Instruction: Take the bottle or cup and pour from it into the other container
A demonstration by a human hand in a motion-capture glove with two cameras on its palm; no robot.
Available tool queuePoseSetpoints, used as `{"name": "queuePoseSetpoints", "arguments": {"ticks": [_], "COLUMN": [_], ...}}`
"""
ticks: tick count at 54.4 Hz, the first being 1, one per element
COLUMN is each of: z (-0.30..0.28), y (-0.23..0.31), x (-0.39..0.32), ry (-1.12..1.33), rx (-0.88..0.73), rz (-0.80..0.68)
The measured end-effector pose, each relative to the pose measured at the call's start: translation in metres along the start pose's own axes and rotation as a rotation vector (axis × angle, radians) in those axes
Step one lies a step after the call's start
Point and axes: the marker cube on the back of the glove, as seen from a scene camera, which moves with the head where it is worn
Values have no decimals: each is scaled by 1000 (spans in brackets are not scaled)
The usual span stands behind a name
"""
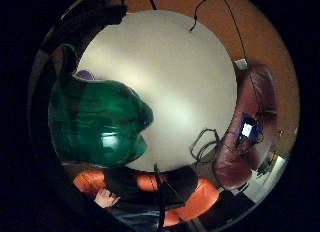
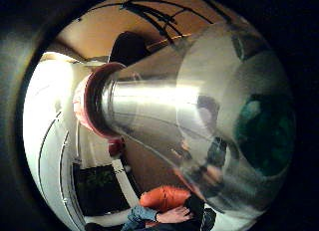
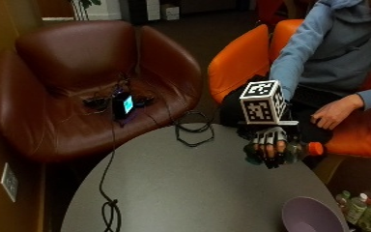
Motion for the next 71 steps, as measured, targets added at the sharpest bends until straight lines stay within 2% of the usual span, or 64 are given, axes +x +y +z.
{"name": "queuePoseSetpoints", "arguments": {"ticks": [45,71], "z": [18,5], "y": [-5,-8], "x": [-46,-53], "ry": [35,211], "rx": [-19,7], "rz": [-56,-76]}}
